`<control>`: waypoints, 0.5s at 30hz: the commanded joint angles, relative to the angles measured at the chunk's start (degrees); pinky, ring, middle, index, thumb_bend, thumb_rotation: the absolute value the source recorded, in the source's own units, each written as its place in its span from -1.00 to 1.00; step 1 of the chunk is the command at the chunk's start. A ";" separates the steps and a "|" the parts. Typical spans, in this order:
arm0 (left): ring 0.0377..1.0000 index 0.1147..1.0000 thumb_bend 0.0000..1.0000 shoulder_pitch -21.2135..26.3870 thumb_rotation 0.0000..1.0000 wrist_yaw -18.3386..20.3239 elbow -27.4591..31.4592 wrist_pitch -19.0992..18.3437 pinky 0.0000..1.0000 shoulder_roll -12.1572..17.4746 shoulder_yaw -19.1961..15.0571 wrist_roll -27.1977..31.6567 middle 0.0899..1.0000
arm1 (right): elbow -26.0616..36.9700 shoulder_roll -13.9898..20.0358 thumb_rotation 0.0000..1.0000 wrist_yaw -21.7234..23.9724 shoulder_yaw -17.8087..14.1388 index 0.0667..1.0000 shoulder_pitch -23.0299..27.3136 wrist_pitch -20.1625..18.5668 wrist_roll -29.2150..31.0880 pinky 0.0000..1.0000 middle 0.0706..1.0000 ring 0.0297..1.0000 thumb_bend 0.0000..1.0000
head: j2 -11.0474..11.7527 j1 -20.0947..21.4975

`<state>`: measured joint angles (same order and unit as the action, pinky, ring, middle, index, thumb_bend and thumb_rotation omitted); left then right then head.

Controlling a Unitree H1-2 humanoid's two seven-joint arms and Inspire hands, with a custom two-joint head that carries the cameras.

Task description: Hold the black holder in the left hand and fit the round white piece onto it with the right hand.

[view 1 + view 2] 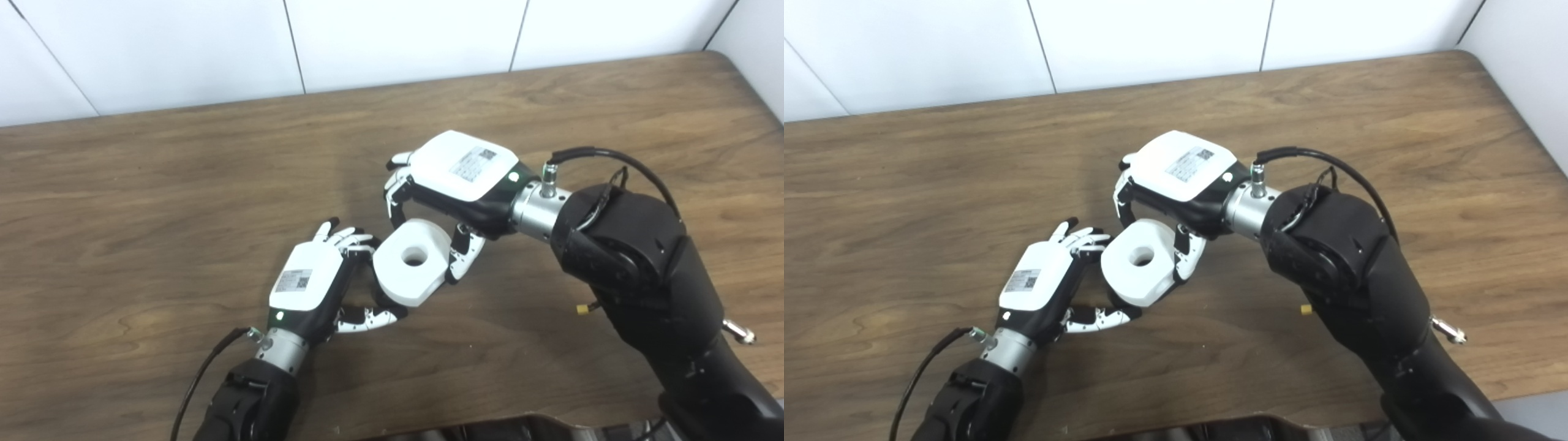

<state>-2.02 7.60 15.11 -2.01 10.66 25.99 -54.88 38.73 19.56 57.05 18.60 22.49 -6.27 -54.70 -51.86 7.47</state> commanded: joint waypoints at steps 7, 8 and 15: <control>0.71 -0.16 0.04 0.07 -0.90 0.38 0.39 -0.08 1.00 -0.24 0.13 -1.13 0.52 | 0.61 0.53 -0.56 -0.78 -1.32 0.16 1.68 0.81 -0.37 0.70 0.53 0.80 0.90 | -0.04 -0.19; 0.71 -0.16 0.04 0.06 -0.90 0.30 0.37 0.00 1.00 -0.23 0.14 -1.11 0.52 | 0.63 0.62 -0.55 -0.83 -1.39 0.17 1.62 0.85 -0.22 0.70 0.54 0.81 0.91 | -0.21 -0.38; 0.72 -0.16 0.04 -0.10 -0.90 0.01 0.33 0.00 1.00 -0.38 0.23 -1.29 0.51 | 0.73 0.97 -0.47 -0.95 -1.57 0.22 1.38 0.73 0.38 0.68 0.58 0.83 0.98 | -0.18 -0.66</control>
<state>-2.10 7.33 15.10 -1.99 10.36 26.00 -54.88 38.67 20.33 57.05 18.05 22.48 -6.18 -54.57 -52.03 6.77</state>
